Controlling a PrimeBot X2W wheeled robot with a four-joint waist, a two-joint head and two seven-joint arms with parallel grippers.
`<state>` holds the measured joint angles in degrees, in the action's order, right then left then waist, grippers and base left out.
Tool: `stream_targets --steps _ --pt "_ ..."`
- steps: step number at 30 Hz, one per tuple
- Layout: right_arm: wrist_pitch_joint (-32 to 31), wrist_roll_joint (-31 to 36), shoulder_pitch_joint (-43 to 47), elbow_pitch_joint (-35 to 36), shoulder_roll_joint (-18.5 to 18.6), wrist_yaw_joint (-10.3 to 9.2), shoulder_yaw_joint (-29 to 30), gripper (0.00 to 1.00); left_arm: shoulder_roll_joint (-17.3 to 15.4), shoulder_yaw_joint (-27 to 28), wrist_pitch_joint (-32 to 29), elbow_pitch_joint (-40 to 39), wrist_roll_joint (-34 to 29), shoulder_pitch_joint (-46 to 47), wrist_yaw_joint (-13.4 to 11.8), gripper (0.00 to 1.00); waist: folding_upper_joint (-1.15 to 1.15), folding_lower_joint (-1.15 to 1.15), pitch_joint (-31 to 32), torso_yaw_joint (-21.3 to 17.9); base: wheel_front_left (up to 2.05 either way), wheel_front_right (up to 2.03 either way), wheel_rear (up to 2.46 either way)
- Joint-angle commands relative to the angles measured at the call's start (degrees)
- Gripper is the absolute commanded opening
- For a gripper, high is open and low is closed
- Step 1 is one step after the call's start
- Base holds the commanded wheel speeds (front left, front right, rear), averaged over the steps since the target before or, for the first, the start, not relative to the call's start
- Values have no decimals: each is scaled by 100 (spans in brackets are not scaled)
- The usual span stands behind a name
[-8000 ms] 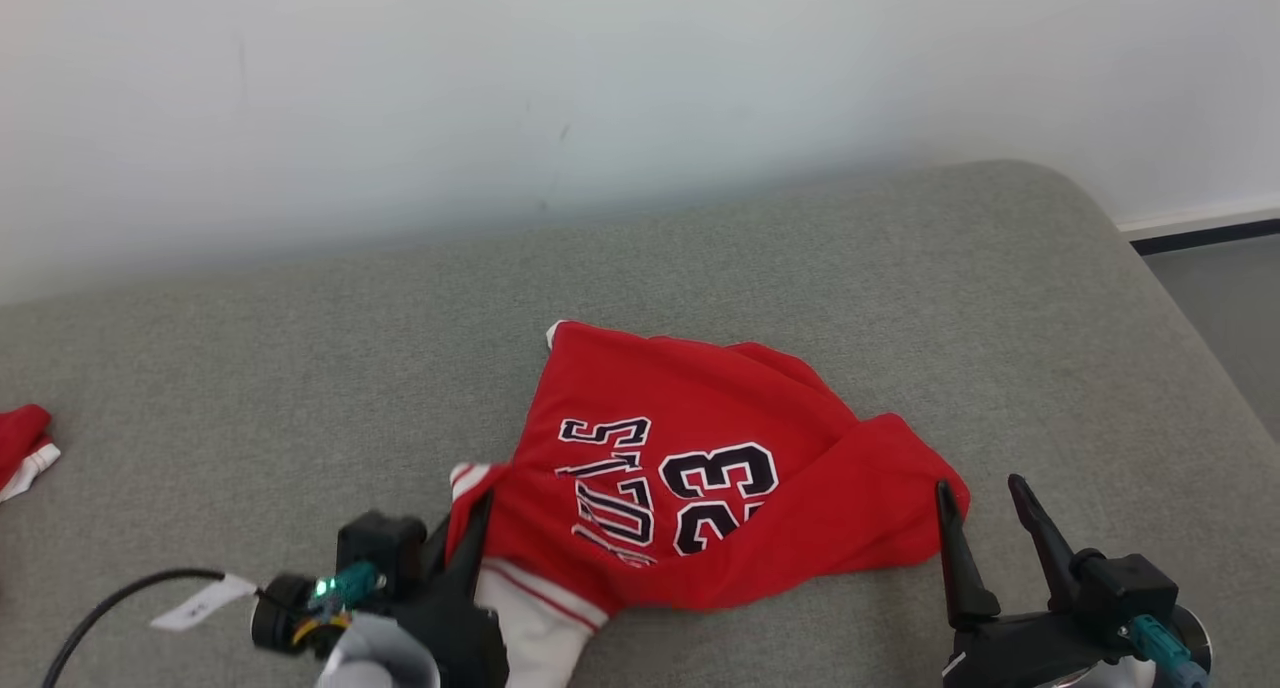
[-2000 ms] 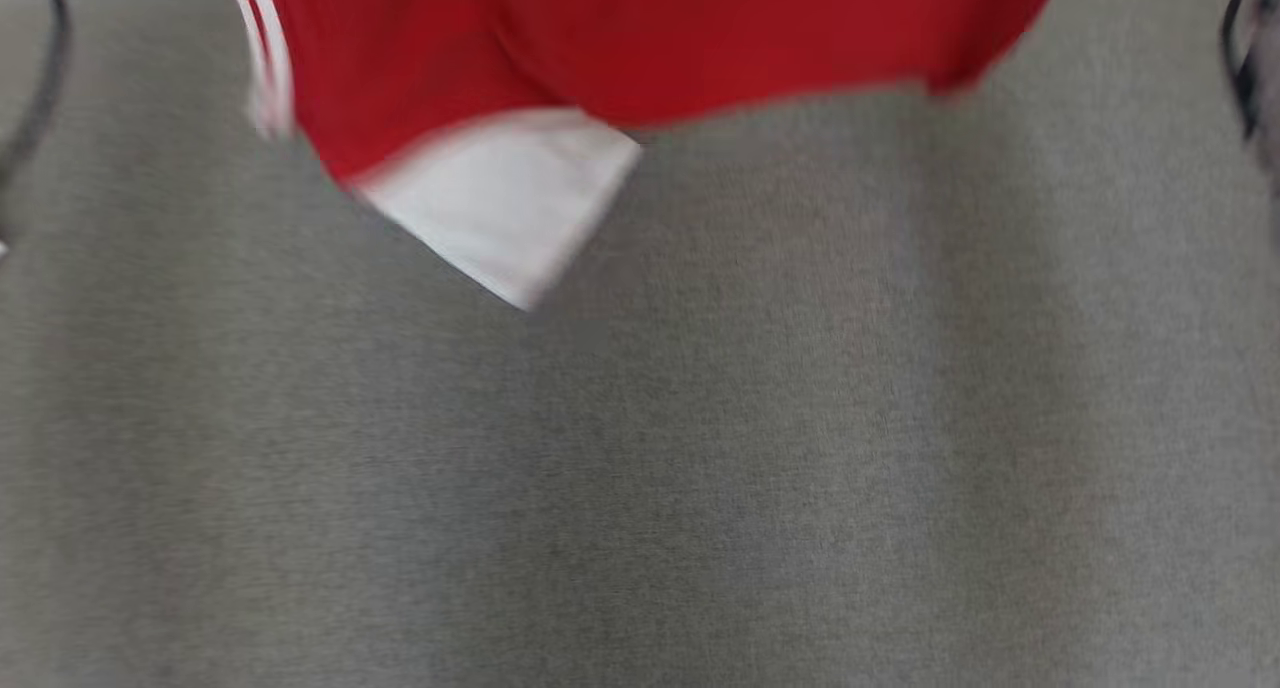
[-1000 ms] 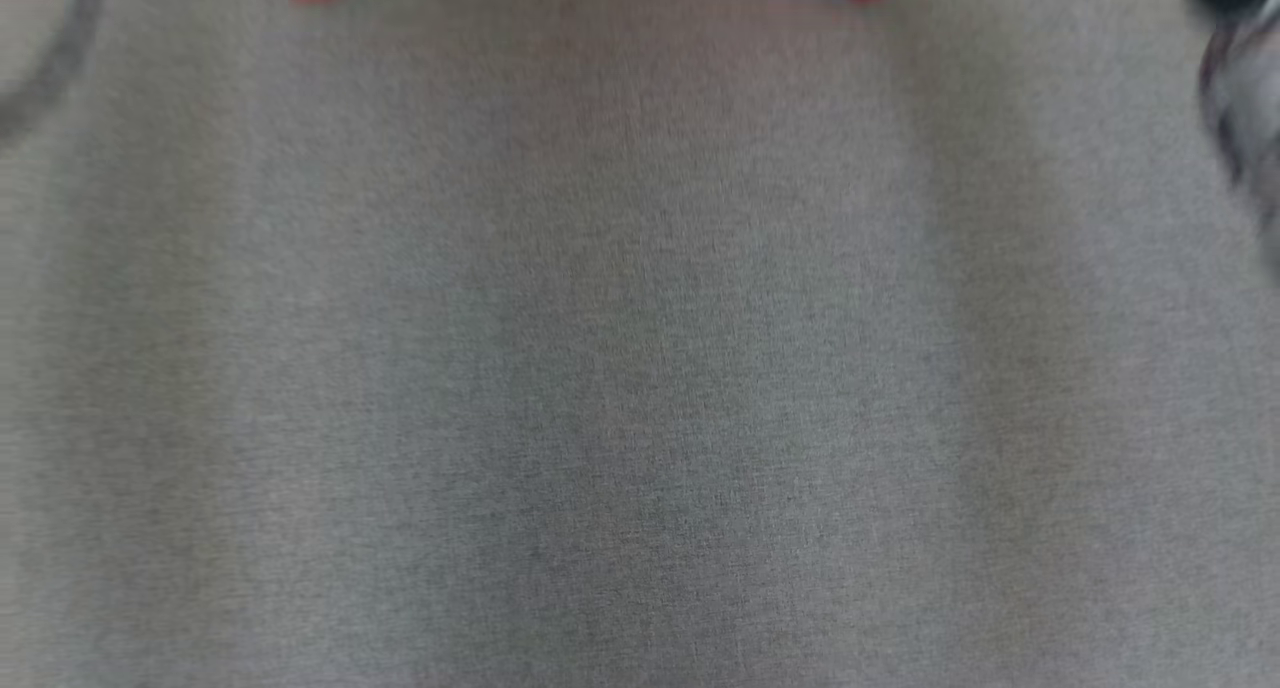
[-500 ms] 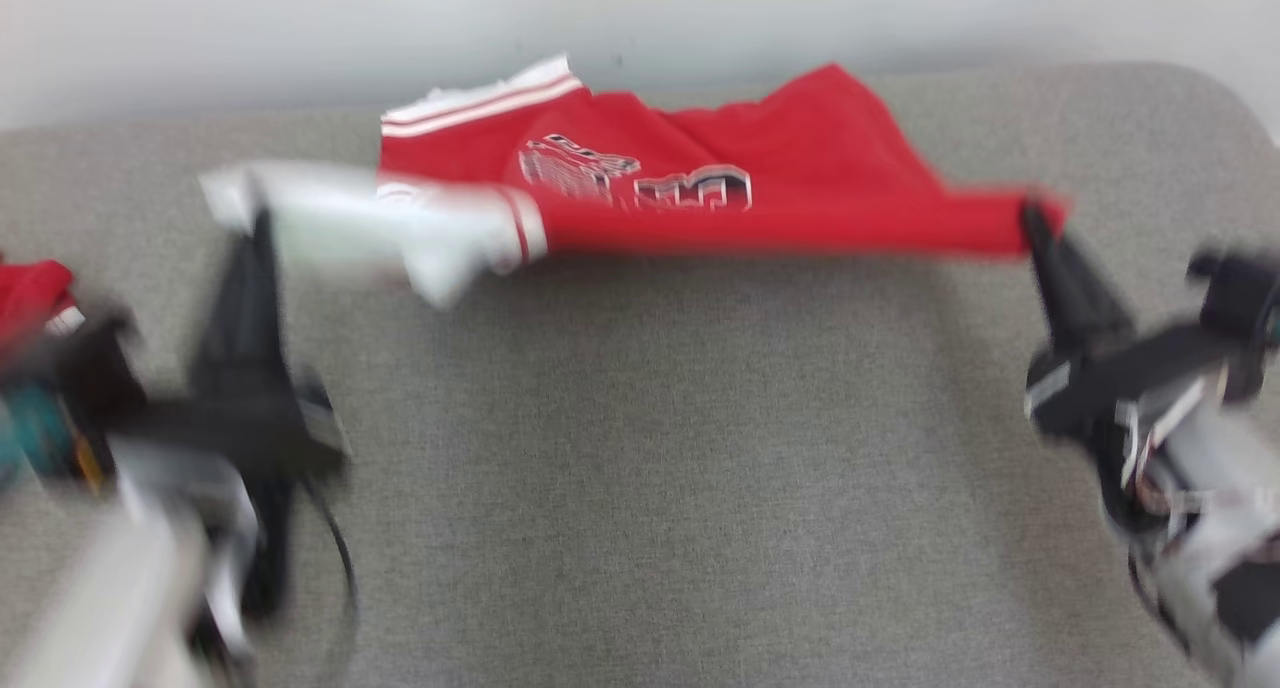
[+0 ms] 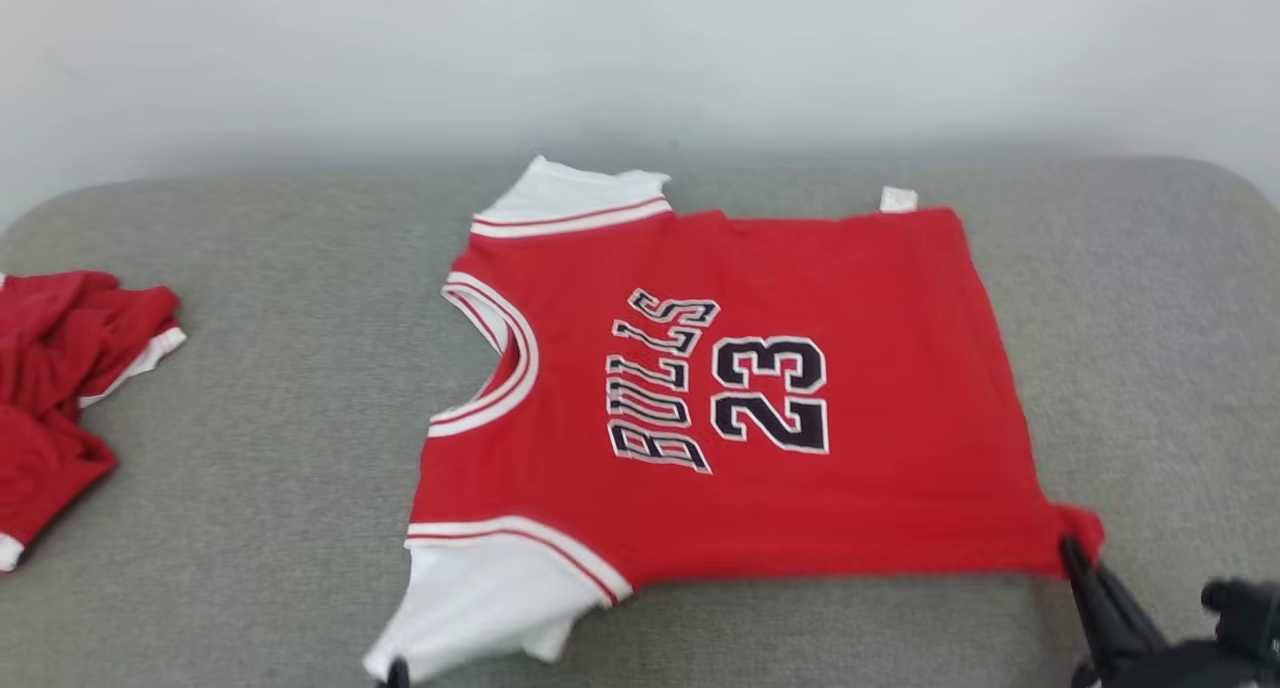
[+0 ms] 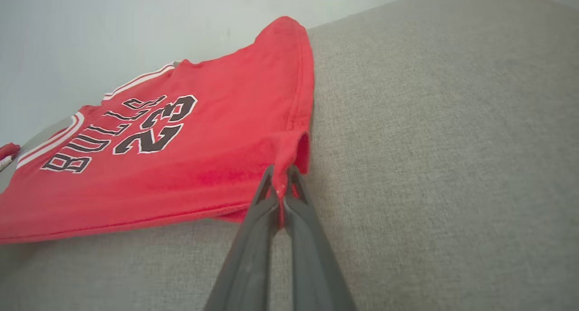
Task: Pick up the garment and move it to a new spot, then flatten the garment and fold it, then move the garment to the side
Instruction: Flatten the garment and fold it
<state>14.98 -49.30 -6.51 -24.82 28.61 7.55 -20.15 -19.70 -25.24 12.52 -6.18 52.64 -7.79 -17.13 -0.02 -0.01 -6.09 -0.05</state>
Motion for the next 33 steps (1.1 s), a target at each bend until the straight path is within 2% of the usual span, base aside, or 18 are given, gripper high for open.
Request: stream_targets --steps 1,9,17,21,24,29,33 --pt "-4 197 321 -10 -138 -13 131 0 103 -68 55 149 82 -247 42 0 2 1 173 179 0 0 0" --pt "-197 707 954 26 -499 -13 636 0 219 -323 57 585 24 -393 158 0 2 1 233 257 0 0 0" --pt "-443 1030 1054 423 -769 -13 1210 0 47 -193 114 485 -125 52 440 0 2 1 342 174 0 0 0" --pt "-650 1099 892 654 -804 -13 1398 0 -195 -223 -121 417 -332 650 548 0 2 1 353 78 0 0 0" --pt "-845 1178 689 753 -833 -13 1415 0 -232 -309 -439 571 -412 1252 633 0 2 1 319 -33 0 0 0" --pt "-1130 1310 48 617 -903 -13 1307 0 -213 -377 -818 1280 -517 2346 897 0 2 1 107 -269 0 0 0" --pt "-1332 1428 -621 215 -984 -13 1140 0 -141 -431 -1061 2037 -514 3169 1186 0 2 1 -150 -427 0 0 0"
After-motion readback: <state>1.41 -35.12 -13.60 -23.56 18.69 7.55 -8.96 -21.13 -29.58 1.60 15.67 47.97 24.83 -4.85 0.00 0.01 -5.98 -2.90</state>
